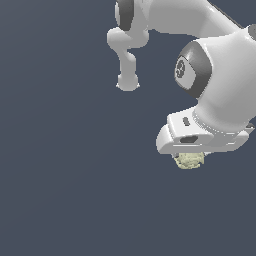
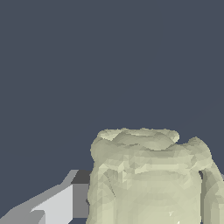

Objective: Pick up the object and move it to a goal position.

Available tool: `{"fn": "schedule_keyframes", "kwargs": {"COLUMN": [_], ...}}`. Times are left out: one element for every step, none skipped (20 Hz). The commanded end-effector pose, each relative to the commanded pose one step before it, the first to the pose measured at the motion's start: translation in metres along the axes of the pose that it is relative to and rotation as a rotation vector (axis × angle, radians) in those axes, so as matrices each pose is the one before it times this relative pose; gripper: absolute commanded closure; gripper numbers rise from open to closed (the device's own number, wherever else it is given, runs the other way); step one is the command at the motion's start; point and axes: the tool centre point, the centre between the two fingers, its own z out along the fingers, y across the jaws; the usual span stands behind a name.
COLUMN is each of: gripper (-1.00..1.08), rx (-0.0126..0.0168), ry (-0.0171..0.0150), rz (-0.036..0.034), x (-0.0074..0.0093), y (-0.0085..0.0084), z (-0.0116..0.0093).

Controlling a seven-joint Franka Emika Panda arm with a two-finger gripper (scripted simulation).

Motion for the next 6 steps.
{"fn": "schedule_keyframes", "kwargs": {"gripper": [1.08, 1.08, 1.08, 1.08, 1.08, 1.08], "rx": [-0.00013, 0.00000, 0.00000, 0.00000, 0.00000, 0.00000], "ry": [-0.00005, 0.00000, 0.00000, 0.00000, 0.00000, 0.00000], "rz": [0.00048, 0.00000, 0.00000, 0.00000, 0.00000, 0.00000], "x": [0.00140, 0.00034, 0.00027, 0.00019, 0.00011, 0.00004], "y": [-0.00241, -0.00059, -0.00044, -0.00030, -0.00018, -0.00006], "z": [-0.00239, -0.00051, -0.00038, -0.00027, -0.00015, -0.00005]}}
